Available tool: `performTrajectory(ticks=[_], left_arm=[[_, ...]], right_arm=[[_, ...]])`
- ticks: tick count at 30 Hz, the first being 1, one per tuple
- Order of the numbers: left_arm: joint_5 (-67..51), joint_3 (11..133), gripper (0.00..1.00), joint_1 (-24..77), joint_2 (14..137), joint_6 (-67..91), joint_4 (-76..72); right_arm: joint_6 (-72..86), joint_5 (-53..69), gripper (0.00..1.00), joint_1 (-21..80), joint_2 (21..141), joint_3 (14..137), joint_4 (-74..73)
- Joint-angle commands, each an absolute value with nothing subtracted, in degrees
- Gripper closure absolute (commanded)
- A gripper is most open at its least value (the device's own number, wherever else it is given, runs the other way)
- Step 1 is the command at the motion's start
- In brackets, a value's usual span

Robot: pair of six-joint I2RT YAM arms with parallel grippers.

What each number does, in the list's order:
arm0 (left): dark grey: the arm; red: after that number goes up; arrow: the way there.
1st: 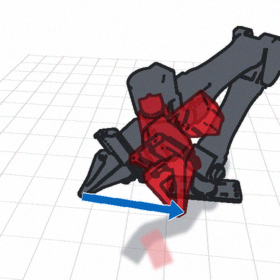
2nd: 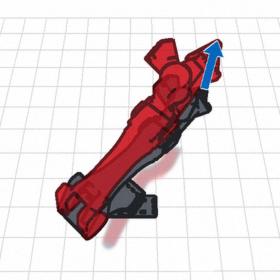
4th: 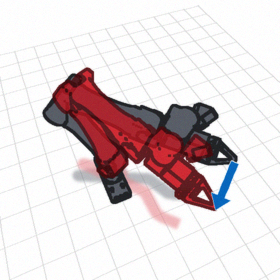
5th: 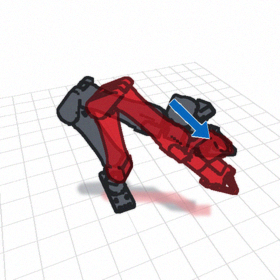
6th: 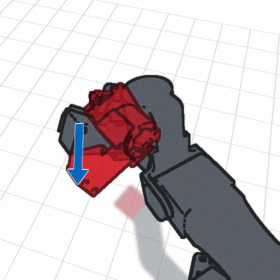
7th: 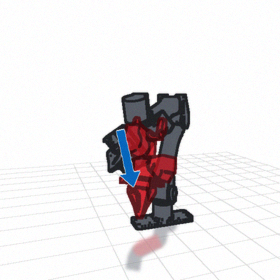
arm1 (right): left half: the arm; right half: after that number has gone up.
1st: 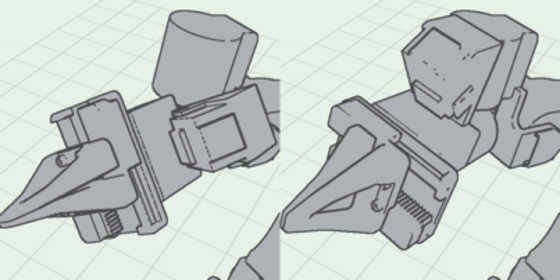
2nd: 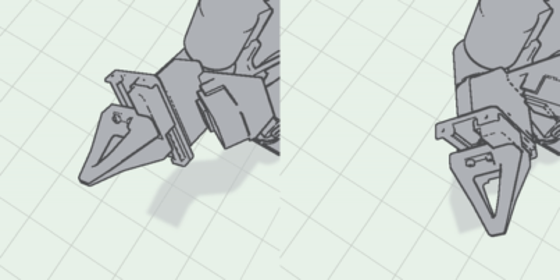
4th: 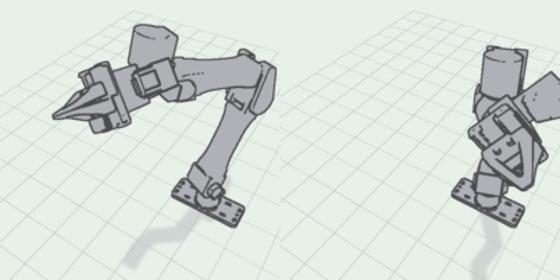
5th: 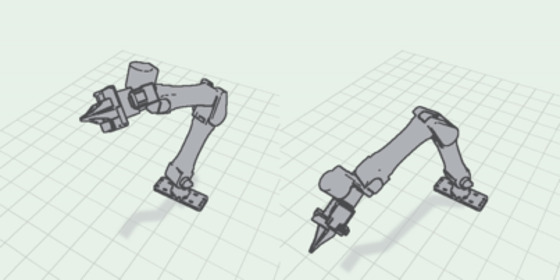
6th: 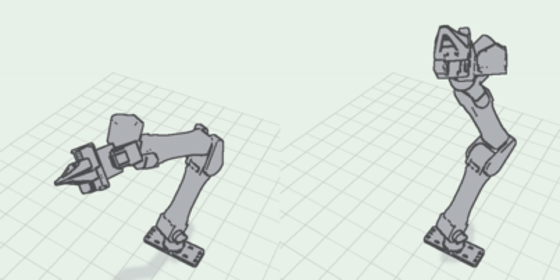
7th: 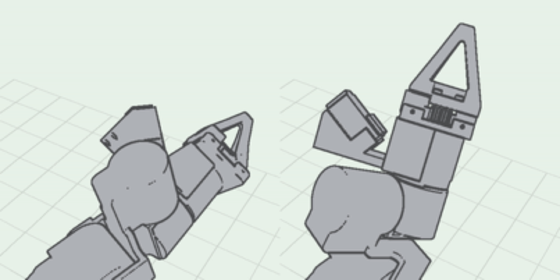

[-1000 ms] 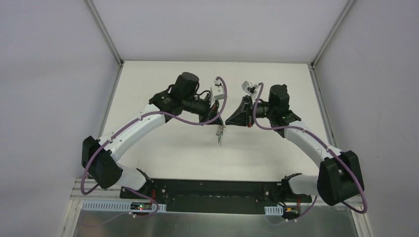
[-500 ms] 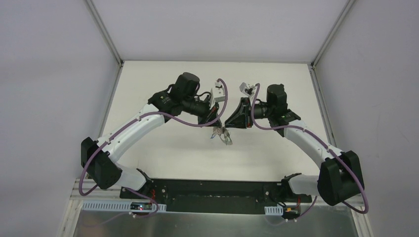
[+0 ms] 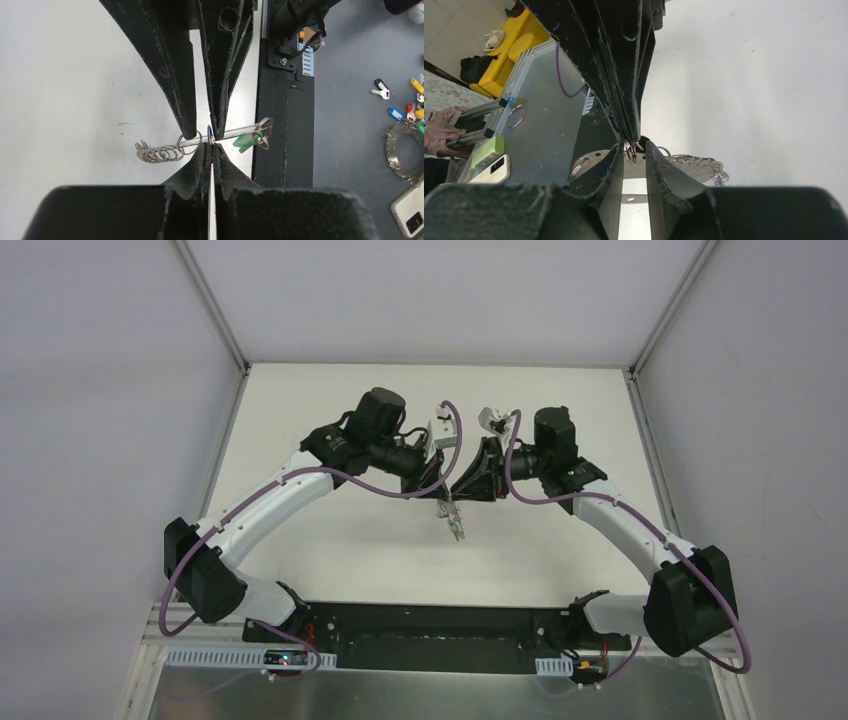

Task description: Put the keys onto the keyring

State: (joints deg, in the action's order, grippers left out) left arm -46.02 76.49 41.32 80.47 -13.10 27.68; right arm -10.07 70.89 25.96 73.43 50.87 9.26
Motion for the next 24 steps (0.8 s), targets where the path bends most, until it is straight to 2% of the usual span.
performTrajectory(ticks=[1,5,13,21,24], left_arm=[[-48.39,79.28,1.00,41.92,80.26,-13.47,27.04],[-48.38,79.19,1.00,41.92,80.24,-12.95,26.47],[-48.24,78.87,1.00,41.92,80.55,-12.89,26.24],[-47.63,77.07,1.00,41.31,79.63,-14.24,24.76],[-47.52,73.95,0.93,40.35,77.54,-13.91,20.08]], right_arm=[[-13.78,71.48,0.75,26.85,73.12,53.85,7.48],[-15.28,71.19,0.79,27.34,73.21,53.89,6.16],[-15.21,71.77,0.99,27.56,73.30,54.21,6.09],[-13.00,72.27,1.00,26.07,72.76,54.69,7.34],[-7.57,73.06,1.00,25.14,72.51,53.98,12.38]])
